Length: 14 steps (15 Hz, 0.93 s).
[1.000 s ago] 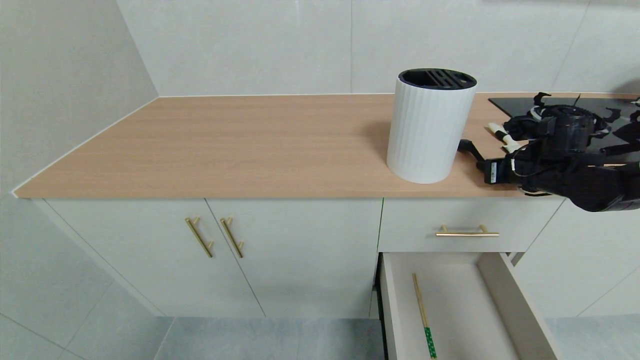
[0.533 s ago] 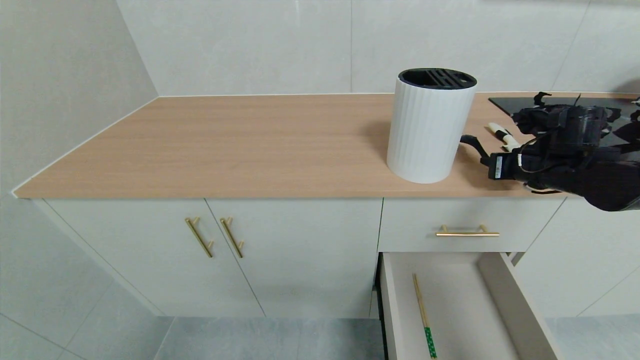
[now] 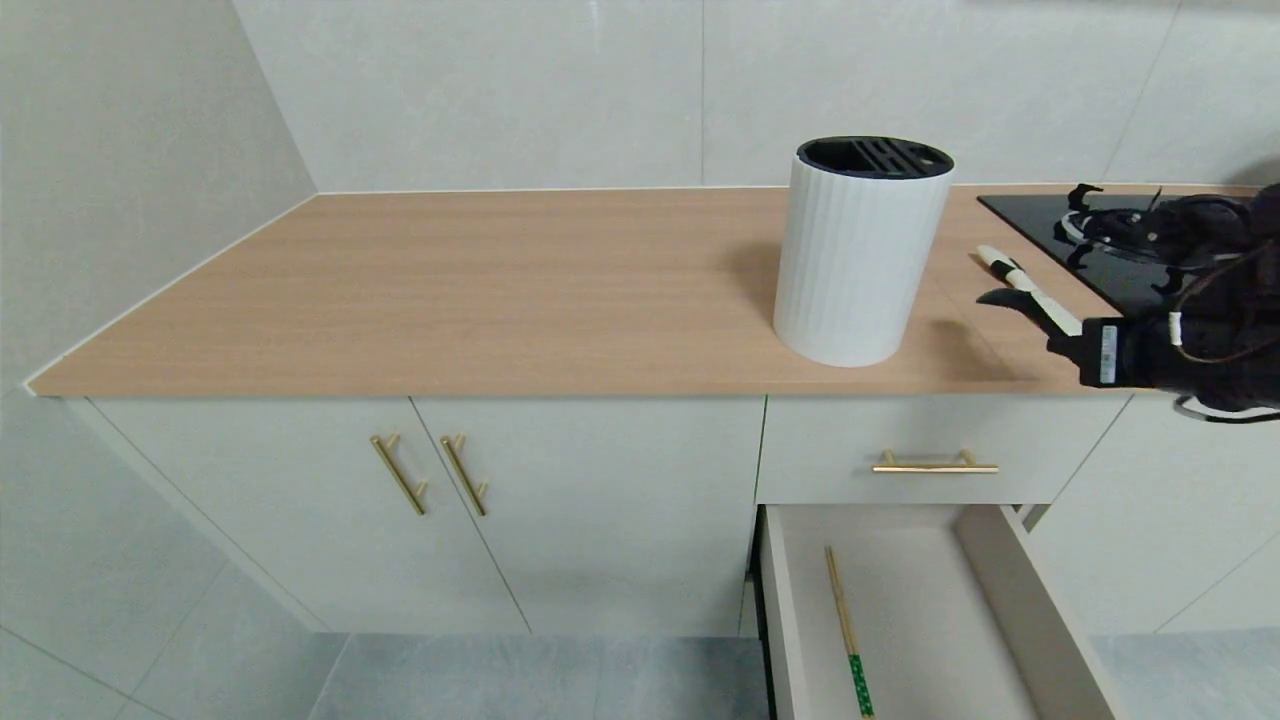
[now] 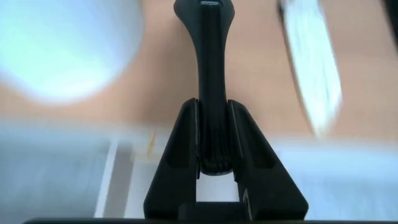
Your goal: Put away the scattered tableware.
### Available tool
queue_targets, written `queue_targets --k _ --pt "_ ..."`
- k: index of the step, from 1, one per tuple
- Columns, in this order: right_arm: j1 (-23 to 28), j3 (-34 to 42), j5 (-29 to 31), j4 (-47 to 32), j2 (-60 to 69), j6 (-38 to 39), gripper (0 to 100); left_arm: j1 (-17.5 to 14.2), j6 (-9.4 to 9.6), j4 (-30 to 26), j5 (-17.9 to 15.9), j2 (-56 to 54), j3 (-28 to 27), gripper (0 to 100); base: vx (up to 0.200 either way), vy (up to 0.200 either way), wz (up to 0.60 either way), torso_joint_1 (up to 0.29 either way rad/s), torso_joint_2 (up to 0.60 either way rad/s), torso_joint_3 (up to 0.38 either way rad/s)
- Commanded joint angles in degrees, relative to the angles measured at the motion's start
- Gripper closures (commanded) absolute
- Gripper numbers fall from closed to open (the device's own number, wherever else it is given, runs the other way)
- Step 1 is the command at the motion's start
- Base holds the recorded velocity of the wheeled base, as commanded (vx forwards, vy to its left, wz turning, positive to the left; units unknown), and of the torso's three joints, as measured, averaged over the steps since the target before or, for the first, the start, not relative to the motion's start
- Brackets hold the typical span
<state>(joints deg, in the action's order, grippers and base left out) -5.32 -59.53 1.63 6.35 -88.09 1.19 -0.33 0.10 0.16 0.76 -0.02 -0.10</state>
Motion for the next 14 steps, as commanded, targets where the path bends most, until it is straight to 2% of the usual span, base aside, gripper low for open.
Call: queue_targets --k 1,3,5,14 --pt "0.5 4.2 -2.4 -7.4 10.0 1.6 100 0.0 -0.01 0.0 0.0 0.0 0.0 0 0.0 0.0 0.0 0.0 0.0 0.0" --pt "0.7 8.7 -4.4 -10.2 11.6 2.1 100 0.0 -0.01 0.0 0.0 0.0 0.0 0 0.0 0.0 0.0 0.0 0.0 0.0" --pt "0.2 12.7 -4.5 -9.8 12.8 2.0 100 0.0 -0.01 0.0 0.0 0.0 0.0 0 0.0 0.0 0.0 0.0 0.0 0.0" --pt "-0.5 13.7 -4.6 -9.9 12.0 0.1 100 0.0 -0.01 0.0 0.0 0.0 0.0 0 0.0 0.0 0.0 -0.02 0.04 0.023"
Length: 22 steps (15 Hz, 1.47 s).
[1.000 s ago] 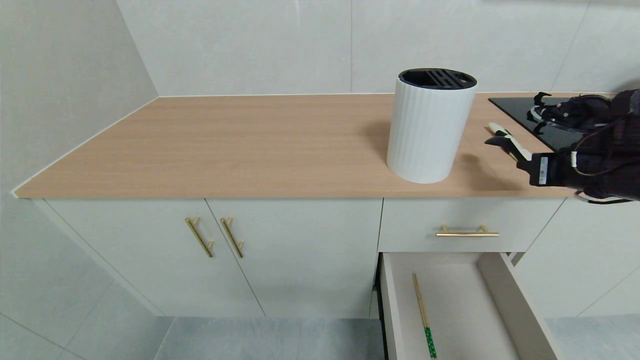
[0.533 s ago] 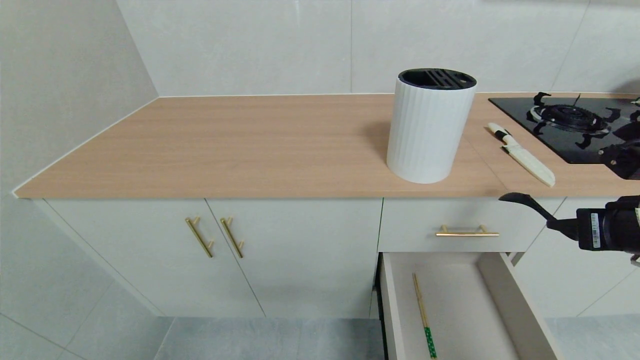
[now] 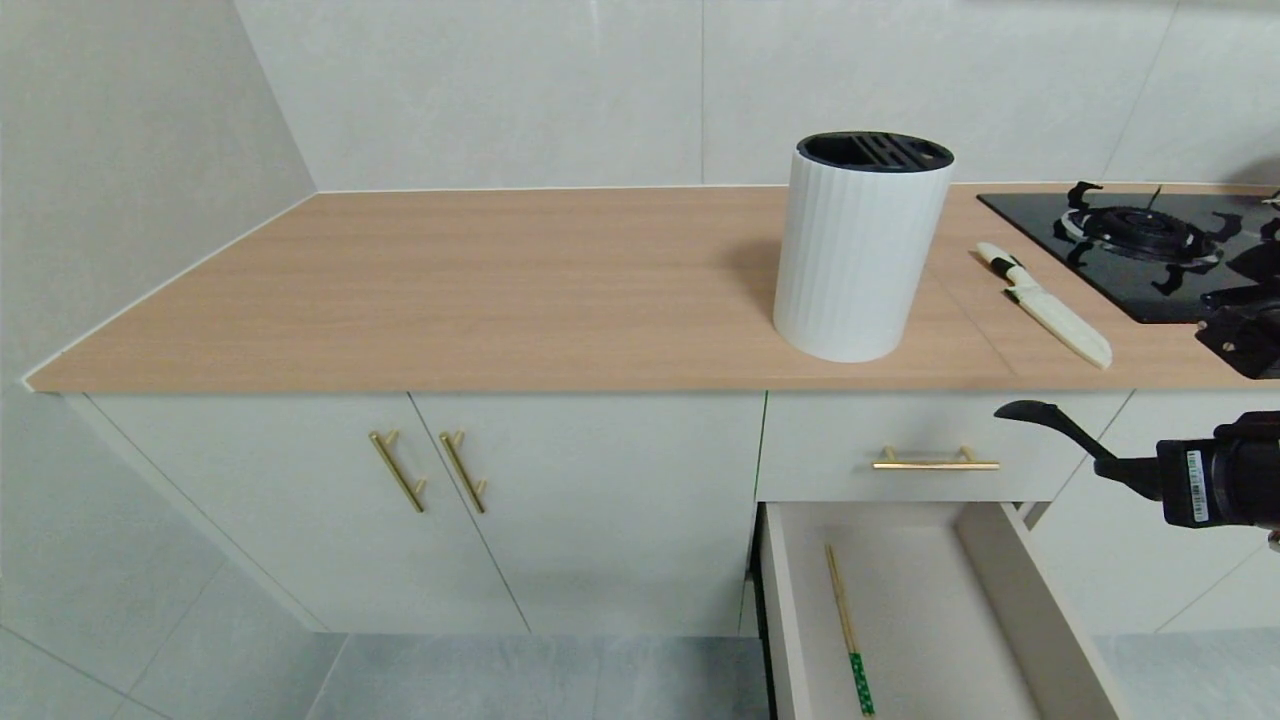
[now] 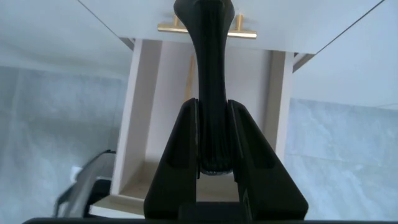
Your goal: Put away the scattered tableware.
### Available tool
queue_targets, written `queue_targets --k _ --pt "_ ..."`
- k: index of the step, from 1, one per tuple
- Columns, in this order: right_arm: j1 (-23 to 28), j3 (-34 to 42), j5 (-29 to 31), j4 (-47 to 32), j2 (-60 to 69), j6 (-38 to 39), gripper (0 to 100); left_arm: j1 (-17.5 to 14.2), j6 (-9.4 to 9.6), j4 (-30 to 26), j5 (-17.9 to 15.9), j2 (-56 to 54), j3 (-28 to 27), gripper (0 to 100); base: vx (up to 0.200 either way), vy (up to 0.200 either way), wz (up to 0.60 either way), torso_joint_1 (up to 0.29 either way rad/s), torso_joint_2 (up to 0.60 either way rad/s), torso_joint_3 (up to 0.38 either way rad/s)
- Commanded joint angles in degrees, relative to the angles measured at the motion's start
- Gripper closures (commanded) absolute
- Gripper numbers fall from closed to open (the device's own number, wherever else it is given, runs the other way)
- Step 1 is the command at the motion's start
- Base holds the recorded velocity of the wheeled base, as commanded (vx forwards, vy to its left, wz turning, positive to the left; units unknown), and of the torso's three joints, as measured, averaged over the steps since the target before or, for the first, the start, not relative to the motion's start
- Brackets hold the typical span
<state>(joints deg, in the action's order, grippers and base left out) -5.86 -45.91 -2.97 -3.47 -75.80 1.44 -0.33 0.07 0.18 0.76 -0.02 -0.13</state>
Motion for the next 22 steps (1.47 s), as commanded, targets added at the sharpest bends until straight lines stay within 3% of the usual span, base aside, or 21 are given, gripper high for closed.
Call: queue_targets --k 1,16,22 --pt "0.0 0.2 0.0 0.0 -0.3 -0.1 100 0.0 0.01 0.0 0.0 0.0 0.0 0 0.0 0.0 0.0 -0.163 0.37 0.198" --pt "0.0 1.4 0.1 0.1 -3.3 -2.2 100 0.0 0.01 0.0 0.0 0.0 0.0 0 0.0 0.0 0.0 -0.197 0.46 0.256" --pt "0.0 1.4 0.2 0.1 -5.6 -2.2 100 0.0 0.01 0.0 0.0 0.0 0.0 0 0.0 0.0 0.0 -0.04 0.12 0.075"
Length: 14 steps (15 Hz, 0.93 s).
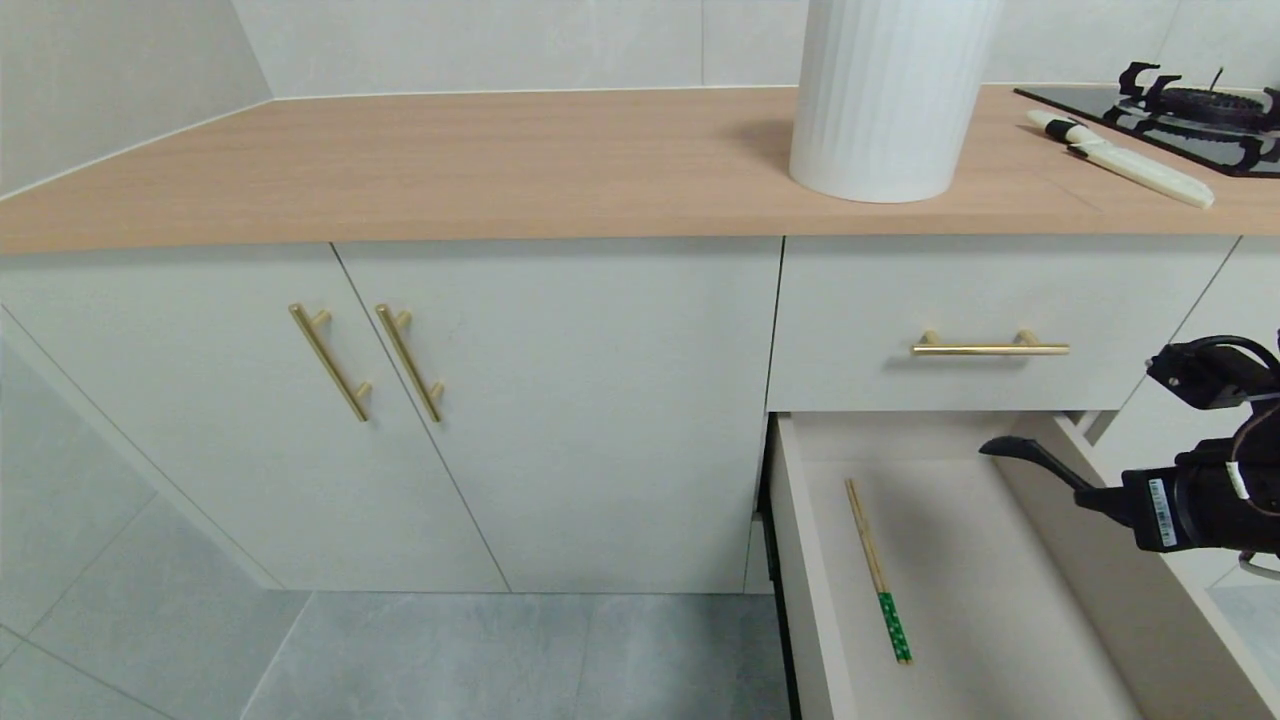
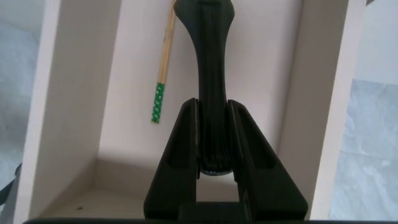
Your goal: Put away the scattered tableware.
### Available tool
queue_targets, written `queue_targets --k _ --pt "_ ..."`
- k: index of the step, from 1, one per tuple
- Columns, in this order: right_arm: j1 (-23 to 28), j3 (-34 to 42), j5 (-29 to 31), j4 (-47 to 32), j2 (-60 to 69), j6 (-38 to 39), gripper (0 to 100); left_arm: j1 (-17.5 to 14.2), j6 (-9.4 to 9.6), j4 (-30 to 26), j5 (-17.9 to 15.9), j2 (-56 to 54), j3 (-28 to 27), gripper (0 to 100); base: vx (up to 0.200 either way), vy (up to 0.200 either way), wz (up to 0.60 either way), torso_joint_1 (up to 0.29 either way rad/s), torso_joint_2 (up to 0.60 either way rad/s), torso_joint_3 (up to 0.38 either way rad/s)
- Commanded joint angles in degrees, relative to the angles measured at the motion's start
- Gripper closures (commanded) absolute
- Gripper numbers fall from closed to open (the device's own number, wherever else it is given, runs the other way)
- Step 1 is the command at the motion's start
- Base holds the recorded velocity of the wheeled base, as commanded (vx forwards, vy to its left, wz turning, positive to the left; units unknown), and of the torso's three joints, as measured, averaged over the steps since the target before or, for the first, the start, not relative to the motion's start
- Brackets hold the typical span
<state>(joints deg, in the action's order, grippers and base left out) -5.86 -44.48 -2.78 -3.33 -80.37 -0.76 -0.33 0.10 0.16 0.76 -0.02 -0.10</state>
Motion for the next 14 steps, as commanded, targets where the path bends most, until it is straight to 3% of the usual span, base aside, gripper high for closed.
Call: queue_targets --k 1,14 --pt "0.0 0.0 0.1 0.0 -2.6 0.0 100 0.0 -0.01 0.0 0.0 0.0 0.0 0 0.0 0.0 0.0 0.0 0.0 0.0" --pt "-2.0 1.3 0.4 15.4 -28.4 3.6 100 0.0 -0.01 0.0 0.0 0.0 0.0 0 0.0 0.0 0.0 0.0 0.0 0.0"
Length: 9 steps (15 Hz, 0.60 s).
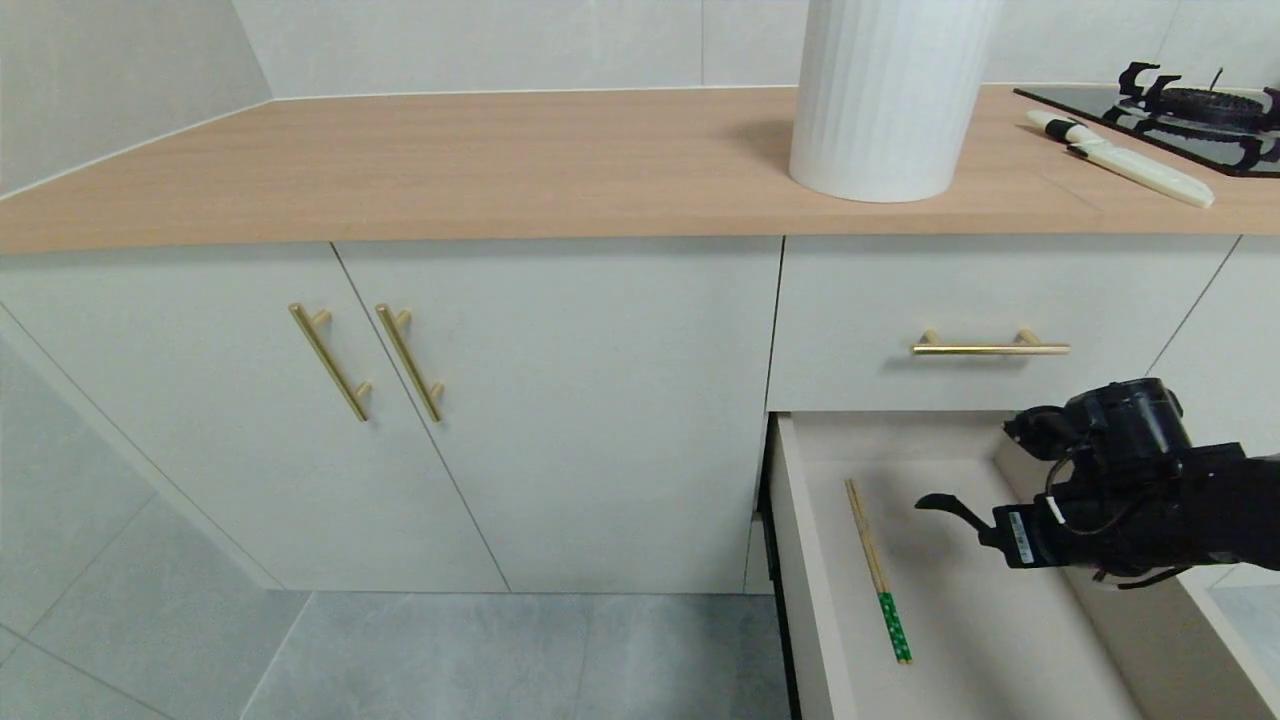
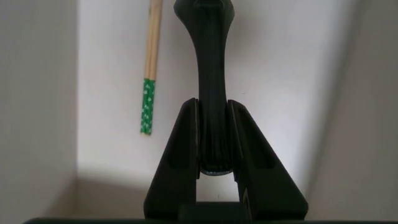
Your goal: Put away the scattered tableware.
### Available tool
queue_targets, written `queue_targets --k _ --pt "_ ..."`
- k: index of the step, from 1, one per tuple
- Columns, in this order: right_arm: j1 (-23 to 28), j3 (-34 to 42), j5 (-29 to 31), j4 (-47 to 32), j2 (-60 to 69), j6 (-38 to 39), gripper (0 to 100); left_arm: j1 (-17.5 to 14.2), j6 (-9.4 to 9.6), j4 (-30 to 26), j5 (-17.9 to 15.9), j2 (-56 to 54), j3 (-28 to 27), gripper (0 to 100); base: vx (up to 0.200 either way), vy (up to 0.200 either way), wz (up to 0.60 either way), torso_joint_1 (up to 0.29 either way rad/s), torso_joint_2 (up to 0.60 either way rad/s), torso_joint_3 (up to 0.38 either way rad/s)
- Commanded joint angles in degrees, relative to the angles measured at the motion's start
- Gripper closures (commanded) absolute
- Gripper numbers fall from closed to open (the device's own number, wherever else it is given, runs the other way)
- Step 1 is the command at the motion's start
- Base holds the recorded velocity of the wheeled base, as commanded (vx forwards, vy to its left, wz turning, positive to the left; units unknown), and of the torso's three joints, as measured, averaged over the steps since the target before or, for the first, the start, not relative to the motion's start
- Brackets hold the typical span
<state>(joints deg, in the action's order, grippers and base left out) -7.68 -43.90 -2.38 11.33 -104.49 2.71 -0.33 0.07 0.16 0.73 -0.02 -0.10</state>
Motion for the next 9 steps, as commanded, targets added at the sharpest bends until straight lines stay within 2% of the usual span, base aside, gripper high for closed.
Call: queue_targets --k 1,6,9 --pt "-0.2 1.4 0.1 2.8 -5.9 0.0 100 0.0 0.01 0.0 0.1 0.0 -0.1 0 0.0 0.0 0.0 0.0 0.0 0.0" --pt "-0.2 2.2 2.5 9.6 -13.2 0.1 100 0.0 0.01 0.0 0.1 0.0 0.0 0 0.0 0.0 0.0 0.0 0.0 0.0" --pt "-0.3 2.3 3.2 11.0 -15.5 0.1 100 0.0 0.01 0.0 0.1 0.0 0.0 0 0.0 0.0 0.0 0.0 0.0 0.0"
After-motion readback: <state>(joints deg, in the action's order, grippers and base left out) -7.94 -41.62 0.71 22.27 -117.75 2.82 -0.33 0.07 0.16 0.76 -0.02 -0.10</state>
